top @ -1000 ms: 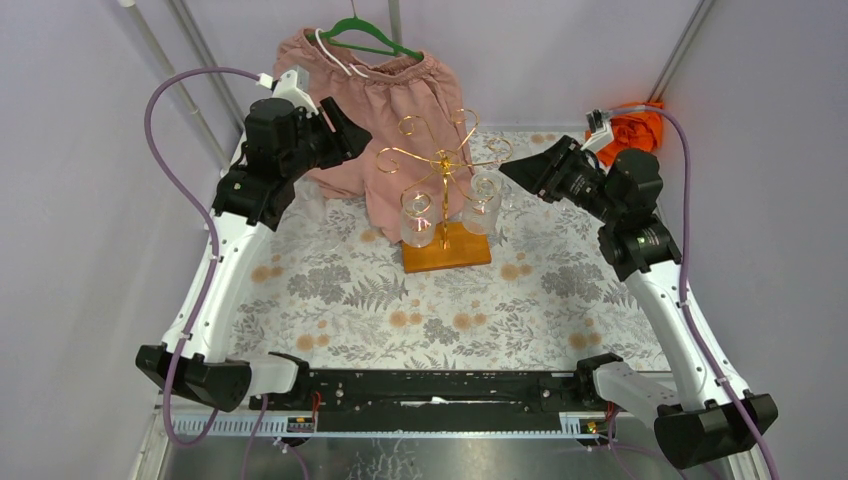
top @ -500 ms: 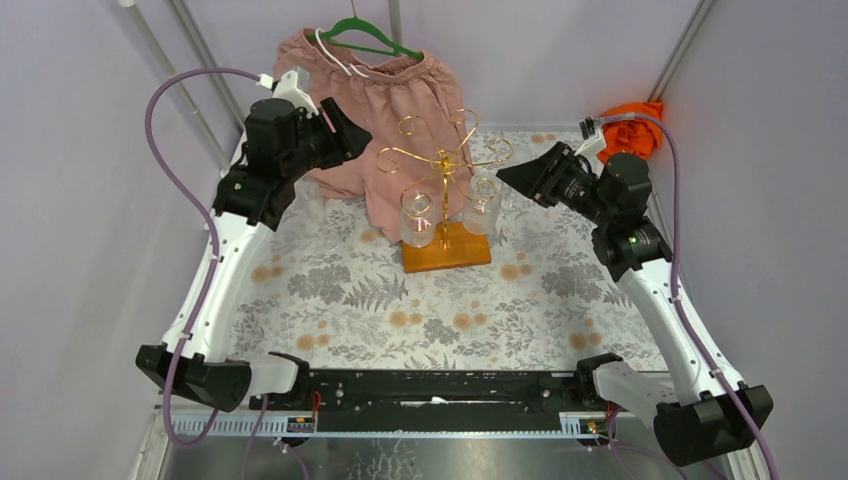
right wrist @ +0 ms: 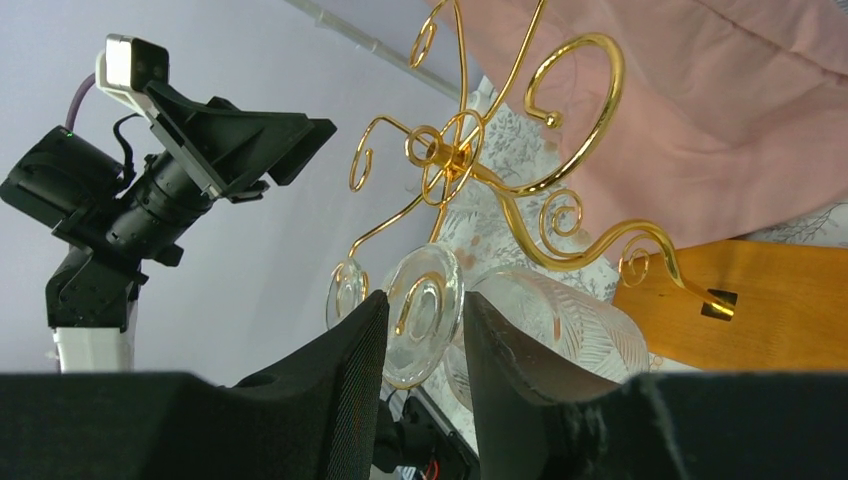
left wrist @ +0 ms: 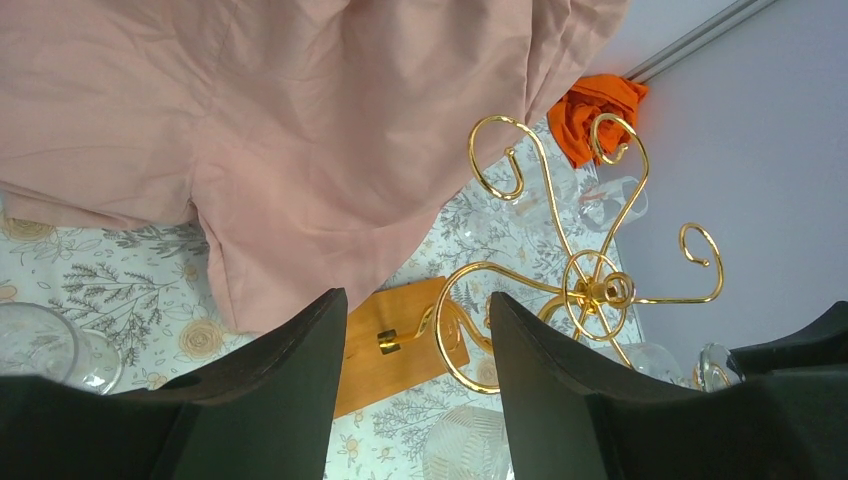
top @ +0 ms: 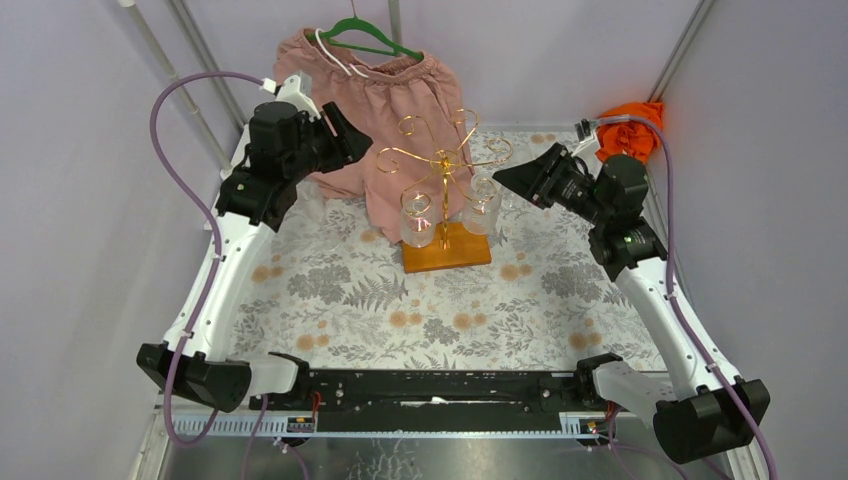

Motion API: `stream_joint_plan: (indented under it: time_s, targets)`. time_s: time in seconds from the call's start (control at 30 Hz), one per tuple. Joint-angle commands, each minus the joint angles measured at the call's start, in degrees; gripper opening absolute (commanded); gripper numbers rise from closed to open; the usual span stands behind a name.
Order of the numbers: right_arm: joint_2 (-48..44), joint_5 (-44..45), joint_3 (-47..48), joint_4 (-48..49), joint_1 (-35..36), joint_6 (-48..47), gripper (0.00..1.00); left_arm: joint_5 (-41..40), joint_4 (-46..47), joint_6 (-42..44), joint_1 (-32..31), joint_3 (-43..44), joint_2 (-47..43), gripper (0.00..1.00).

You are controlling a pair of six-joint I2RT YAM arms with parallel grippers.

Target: Take the wine glass off the wine glass rack

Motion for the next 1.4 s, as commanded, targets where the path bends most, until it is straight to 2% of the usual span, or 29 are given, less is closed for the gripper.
stream_joint_plan:
  time_s: [0.0, 0.33, 0.67, 0.77, 1.03, 1.37]
  targets:
    - [0.0, -3.4, -0.6, 3.8, 0.0, 2.1, 0.41, -0.3, 3.4, -0.3, -0.3, -0.7, -1.1, 0.62]
    - [-1.6, -3.2, -2.7, 2.7, 0.0, 2.4, 0.36, 0.2, 3.9, -0.7, -0.3, -1.3, -1.5, 0.63]
    - [-1.7, -3.3, -1.4, 2.9, 0.0, 3.8, 0.28, 0.0, 3.9, -0.5, -0.2, -1.1, -2.0, 0.63]
    - [-1.5, -3.1, -1.1, 2.9, 0.0, 4.5, 0.22, 0.0, 4.0, -0.4, -0.3, -0.9, -1.9, 0.63]
    - [-1.4, -3.5, -1.4, 4.7, 0.0, 7.3, 0.18, 0.0, 3.9, -0.3, -0.3, -0.8, -1.4, 0.63]
    - [-1.1, -4.8, -0.1, 6.5, 0.0, 13.6, 0.02, -0.2, 3.9, -0.1, -0.2, -1.2, -1.2, 0.63]
